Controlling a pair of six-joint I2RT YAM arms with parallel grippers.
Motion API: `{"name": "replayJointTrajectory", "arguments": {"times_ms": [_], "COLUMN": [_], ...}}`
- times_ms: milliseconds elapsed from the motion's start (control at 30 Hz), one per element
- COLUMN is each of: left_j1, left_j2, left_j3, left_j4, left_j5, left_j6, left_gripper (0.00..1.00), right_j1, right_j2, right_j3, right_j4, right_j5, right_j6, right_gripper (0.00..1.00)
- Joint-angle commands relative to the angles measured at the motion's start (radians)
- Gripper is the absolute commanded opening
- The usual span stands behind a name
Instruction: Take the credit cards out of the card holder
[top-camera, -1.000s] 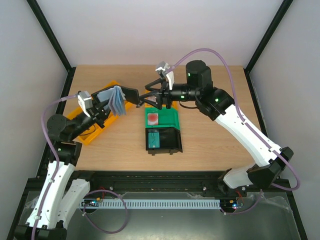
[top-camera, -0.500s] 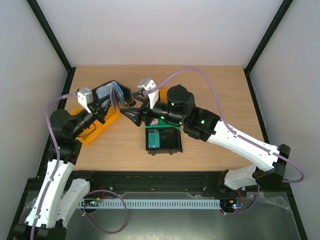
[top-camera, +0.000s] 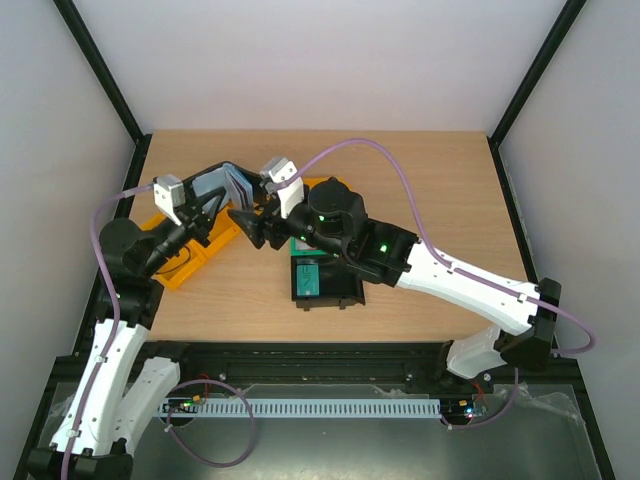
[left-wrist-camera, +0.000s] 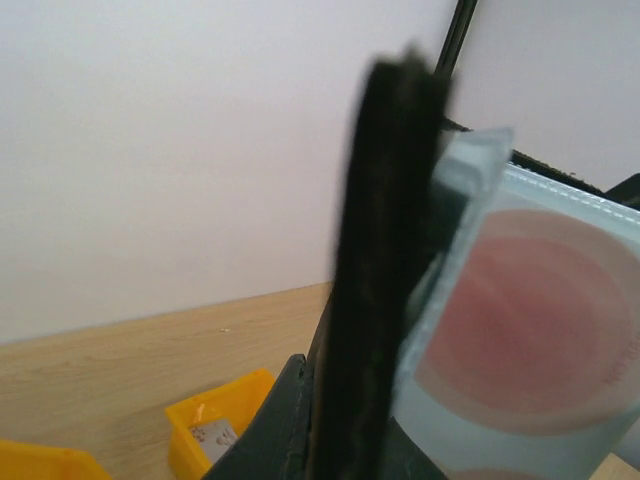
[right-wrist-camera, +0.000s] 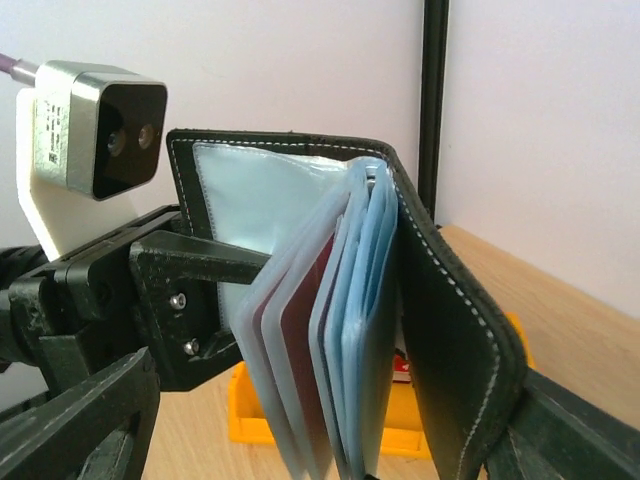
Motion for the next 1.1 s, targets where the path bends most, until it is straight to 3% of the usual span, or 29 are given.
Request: {"name": "replayJointTrajectory", "arguments": {"times_ms": [0, 167, 367, 633, 933, 1067], "left_j1": [-0.005, -0.005, -0.005, -0.004, -0.005, -0.004], "left_j2": [-0.012, -0.013, -0.016, -0.019, -0.016, -0.015], "left_j3": [0.015, 0.012, 0.016, 0.019, 0.021, 0.019], "left_j4": [0.054, 0.071, 0.076, 0.067, 0.071, 0.071], "left_j5": [0.012, 0.028, 0.032, 0.028, 0.032, 0.035], "left_j6": [-0.008, -0.018, -0.015, -0.007, -0.005, -0.004], "left_gripper": [0.02, 0.02, 0.02, 0.02, 0.02, 0.02], "right_j1": [0.001, -0.046, -0.053, -0.053, -0.052, -0.053], "right_j2": [-0.060, -0.095, -0.061, -0.048, -0.025, -0.008], "right_j3": [-0.016, -0.049, -0.024, -0.043, -0.031, -0.017], "right_j4": [0.000, -0.041, -0.059, -0.031, -0.012, -0.016], "right_j5": [0.025, 0.003, -0.022, -0.134, -0.070, -0.072], "right_j6": [-0.085, -0.117, -0.095, -0.096, -0.077, -0.073], "right_gripper": [0.86, 0.67, 0.66, 0.76, 0.62, 0.63]}}
